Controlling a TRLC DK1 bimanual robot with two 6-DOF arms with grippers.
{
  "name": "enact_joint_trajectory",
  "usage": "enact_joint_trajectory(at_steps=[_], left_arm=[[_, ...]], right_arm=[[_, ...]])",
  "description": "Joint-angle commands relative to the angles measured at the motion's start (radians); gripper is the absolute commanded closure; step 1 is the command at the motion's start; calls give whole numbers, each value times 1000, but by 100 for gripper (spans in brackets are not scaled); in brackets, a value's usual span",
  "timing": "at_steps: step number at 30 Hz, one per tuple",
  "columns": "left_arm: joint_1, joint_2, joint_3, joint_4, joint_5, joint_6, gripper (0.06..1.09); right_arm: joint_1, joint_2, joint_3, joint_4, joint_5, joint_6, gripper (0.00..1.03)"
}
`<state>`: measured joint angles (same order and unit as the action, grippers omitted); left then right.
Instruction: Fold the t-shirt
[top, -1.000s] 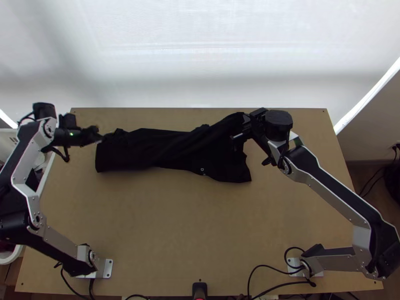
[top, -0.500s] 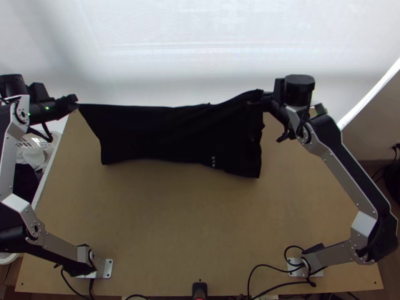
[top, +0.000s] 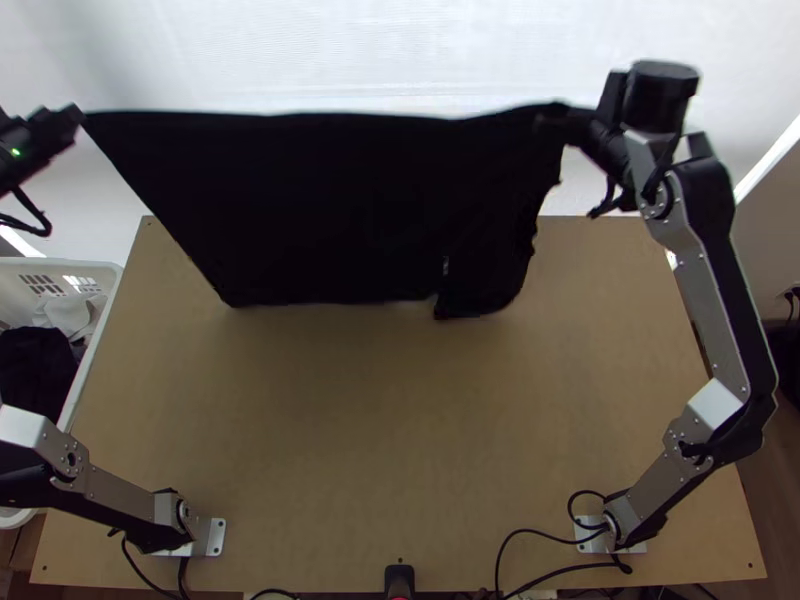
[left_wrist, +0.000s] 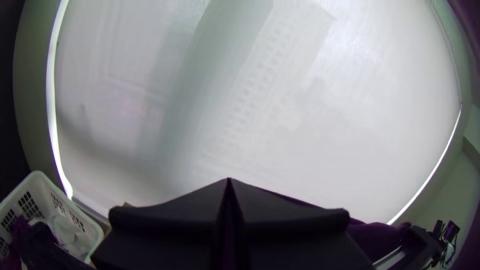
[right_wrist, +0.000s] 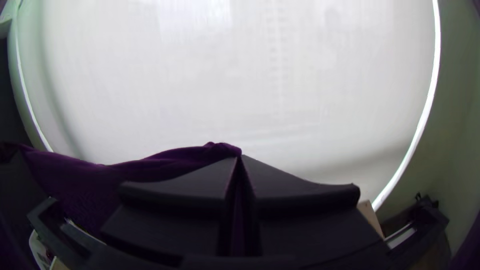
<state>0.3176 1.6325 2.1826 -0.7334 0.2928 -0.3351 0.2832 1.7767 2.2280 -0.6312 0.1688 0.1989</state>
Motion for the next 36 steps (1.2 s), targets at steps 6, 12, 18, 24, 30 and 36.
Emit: enact_joint_trajectory(at_steps=[6,12,18,24,30,36], left_arm=[[-8,-95,31,177,-100,-41,105],[-3,-181,23,203,-123,-44,105],[38,-316,-21,206,-123,-84,105],[64,-563,-284,394,-123,-87,105],[64,-821,-580,494,-121,-78,105],[63,-908,-753,462,-107,-79,105]], right_arm=[[-78,-79,62,340,67,-121,100],[-85,-246,-31,330,67,-145,100],[-85,-517,-235,309,66,-162,100],[-78,-783,-412,309,64,-176,100],[-45,-1007,-511,208,57,-214,100],[-32,-1085,-600,61,57,-187,100]])
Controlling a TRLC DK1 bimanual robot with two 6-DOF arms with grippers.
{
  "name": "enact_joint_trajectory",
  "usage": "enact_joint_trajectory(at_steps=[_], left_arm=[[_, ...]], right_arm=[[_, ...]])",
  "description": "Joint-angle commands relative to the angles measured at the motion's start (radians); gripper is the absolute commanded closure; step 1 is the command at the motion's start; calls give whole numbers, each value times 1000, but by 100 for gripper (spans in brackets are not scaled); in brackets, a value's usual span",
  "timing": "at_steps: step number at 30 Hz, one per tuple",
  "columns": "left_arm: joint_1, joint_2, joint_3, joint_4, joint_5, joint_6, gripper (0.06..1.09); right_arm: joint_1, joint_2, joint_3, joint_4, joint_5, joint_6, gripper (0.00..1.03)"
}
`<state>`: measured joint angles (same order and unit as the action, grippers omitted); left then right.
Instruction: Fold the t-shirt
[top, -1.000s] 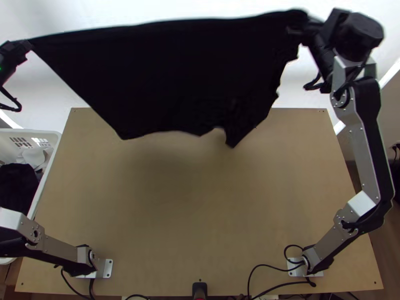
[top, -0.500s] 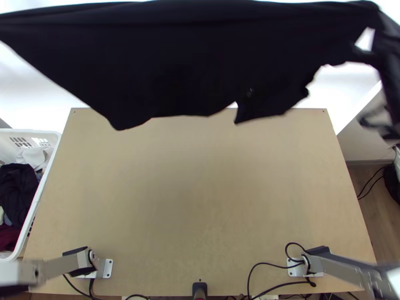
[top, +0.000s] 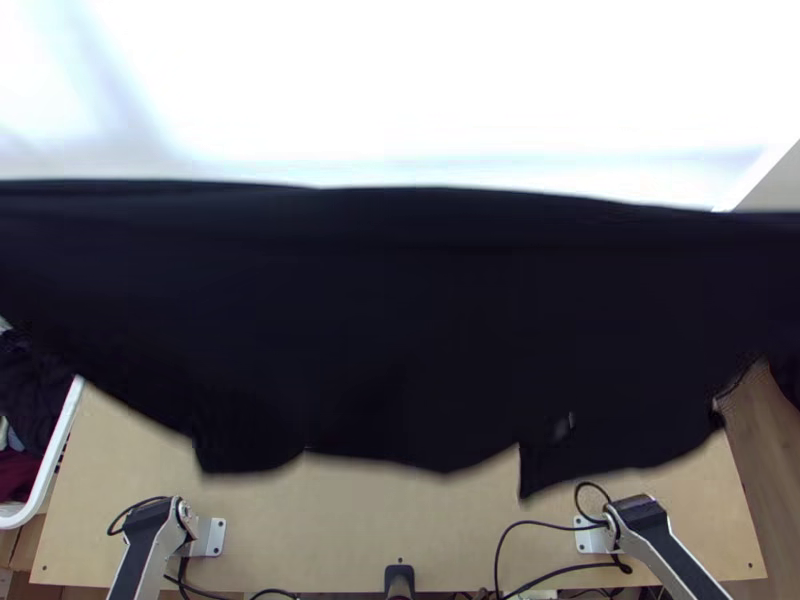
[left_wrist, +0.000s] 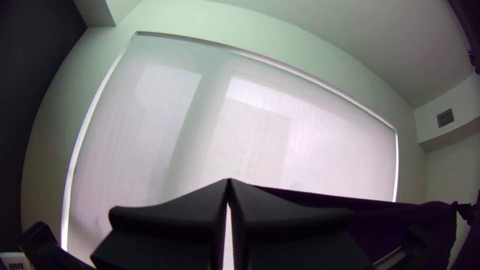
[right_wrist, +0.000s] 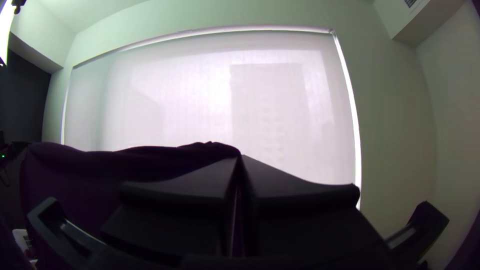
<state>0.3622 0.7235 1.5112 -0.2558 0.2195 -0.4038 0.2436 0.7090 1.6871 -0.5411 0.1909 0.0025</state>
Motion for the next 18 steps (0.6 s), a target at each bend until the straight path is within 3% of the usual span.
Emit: enact_joint_trajectory(at_steps=[1,5,10,12,18], left_arm=[[15,-4,-103,-46,-16,-9,105],[11,-22,-247,-108,29,-10,105],[9,-61,-457,-125,112,-12,105],[0,-56,-533,-142,155,-12,105],[-69,50,-674,-42,164,-9,105]], right_arm=[[11,-23,-90,-56,35,27,100],[17,-88,-279,-117,35,102,100],[60,-189,-584,-89,27,183,100],[65,-195,-688,-37,27,194,100],[60,-95,-843,176,22,194,100]])
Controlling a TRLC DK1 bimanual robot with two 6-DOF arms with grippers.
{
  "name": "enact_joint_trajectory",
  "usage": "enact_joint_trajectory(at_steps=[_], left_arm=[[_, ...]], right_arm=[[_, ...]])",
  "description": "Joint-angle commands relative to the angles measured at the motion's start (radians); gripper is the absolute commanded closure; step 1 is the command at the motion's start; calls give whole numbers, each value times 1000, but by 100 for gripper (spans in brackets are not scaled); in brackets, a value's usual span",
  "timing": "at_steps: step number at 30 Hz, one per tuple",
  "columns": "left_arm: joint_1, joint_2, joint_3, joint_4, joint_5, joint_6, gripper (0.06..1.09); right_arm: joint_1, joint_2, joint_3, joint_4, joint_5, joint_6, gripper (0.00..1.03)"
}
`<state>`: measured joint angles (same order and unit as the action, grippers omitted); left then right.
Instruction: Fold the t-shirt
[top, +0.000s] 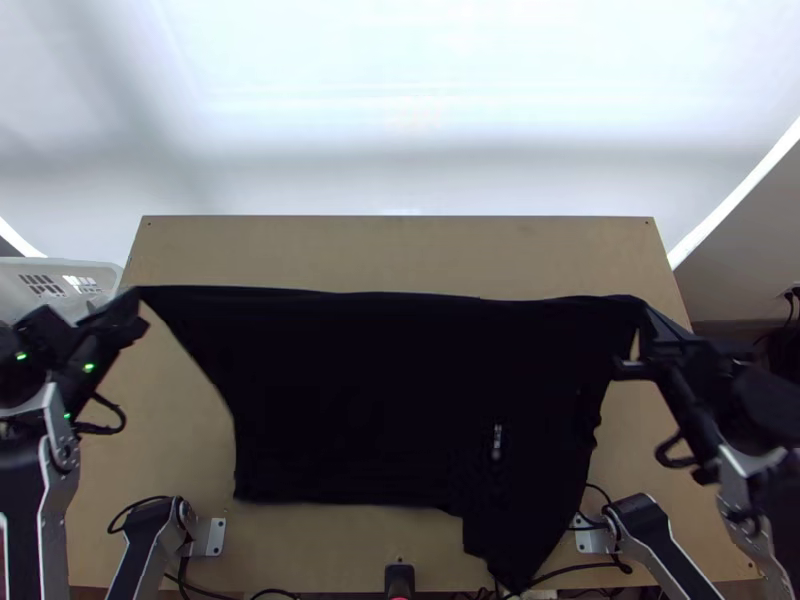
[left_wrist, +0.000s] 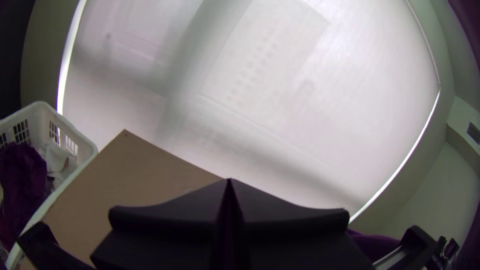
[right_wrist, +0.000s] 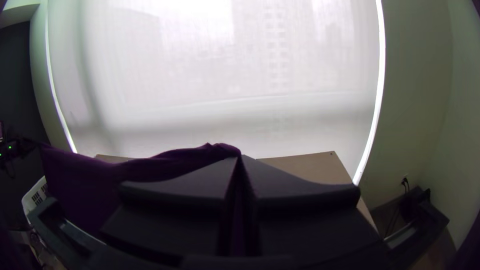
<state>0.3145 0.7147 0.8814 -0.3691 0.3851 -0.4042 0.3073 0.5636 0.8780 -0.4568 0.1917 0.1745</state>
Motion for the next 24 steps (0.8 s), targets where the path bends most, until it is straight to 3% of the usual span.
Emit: enact_joint_trajectory(at_steps=[1,7,10,24], left_arm=[[-28,94,-61,105,-5,-8,105],[-46,359,-41,168,-8,-8,105],[-48,491,28,167,-8,-8,105],[-61,968,324,79,-29,18,105]], right_arm=[[-8,82,-42,121,20,22,100],[-71,312,-45,273,-8,57,100],[-119,424,-30,320,-63,85,100],[-180,917,176,380,-100,106,100]])
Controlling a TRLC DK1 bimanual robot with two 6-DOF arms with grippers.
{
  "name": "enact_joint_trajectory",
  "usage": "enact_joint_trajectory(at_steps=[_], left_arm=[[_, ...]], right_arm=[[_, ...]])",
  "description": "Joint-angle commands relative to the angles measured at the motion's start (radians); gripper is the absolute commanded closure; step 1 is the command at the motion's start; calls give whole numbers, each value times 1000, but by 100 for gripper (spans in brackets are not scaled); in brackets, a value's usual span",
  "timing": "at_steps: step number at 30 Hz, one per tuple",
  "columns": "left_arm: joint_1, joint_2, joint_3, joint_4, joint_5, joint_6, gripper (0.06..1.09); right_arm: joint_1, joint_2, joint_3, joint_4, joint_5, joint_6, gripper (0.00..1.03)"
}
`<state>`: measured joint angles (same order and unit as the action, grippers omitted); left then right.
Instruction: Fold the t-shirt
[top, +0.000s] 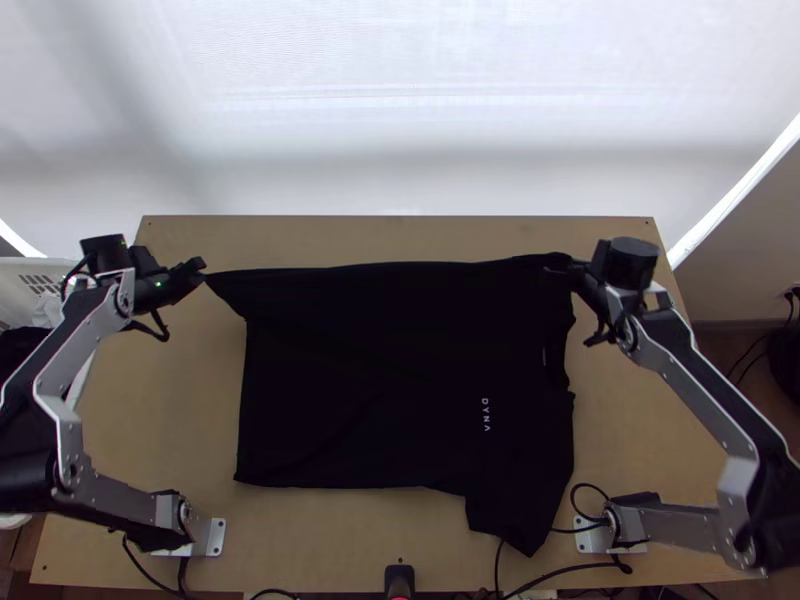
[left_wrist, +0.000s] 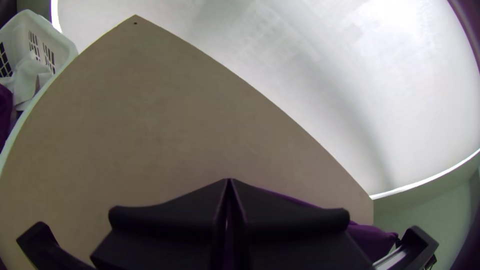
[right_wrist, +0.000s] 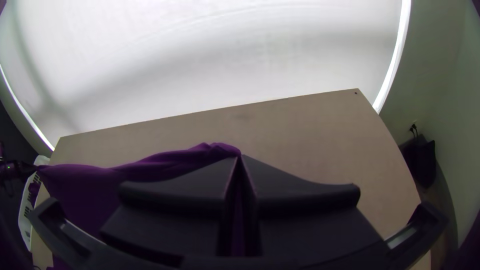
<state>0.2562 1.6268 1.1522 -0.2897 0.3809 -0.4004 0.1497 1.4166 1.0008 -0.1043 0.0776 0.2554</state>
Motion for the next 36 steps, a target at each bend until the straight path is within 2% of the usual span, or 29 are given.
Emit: enact_joint_trajectory(at_steps=[1,6,9,14,18,24,27,29,30,31,32,34,36], left_arm=[[-6,79,69,3,-37,15,105],[-15,188,167,-2,-54,15,105],[-20,274,259,-55,-77,12,105],[-46,374,383,-88,-157,8,105],[-69,416,458,-91,-163,-2,105],[-98,478,589,-100,-197,-23,105],[-112,512,653,-101,-244,-43,104],[-115,533,692,-120,-251,-57,84],[-117,536,698,-123,-251,-55,80],[-118,535,701,-123,-252,-55,77],[-120,528,699,-123,-252,-54,68],[-123,521,699,-123,-252,-38,39],[-127,502,690,-137,-249,-8,19]], right_arm=[[-25,90,62,38,16,25,100],[-39,217,148,51,16,27,100],[-52,294,210,52,16,27,100],[-59,418,317,48,17,31,100],[-64,515,414,43,22,33,100],[-64,602,512,41,30,35,100],[-64,630,544,41,40,36,100],[-64,642,562,41,40,36,100],[-64,644,567,40,40,35,99],[-64,644,570,34,40,36,88],[-64,637,573,17,40,36,71],[-62,636,590,-31,40,36,50],[-61,633,621,-106,40,35,34]])
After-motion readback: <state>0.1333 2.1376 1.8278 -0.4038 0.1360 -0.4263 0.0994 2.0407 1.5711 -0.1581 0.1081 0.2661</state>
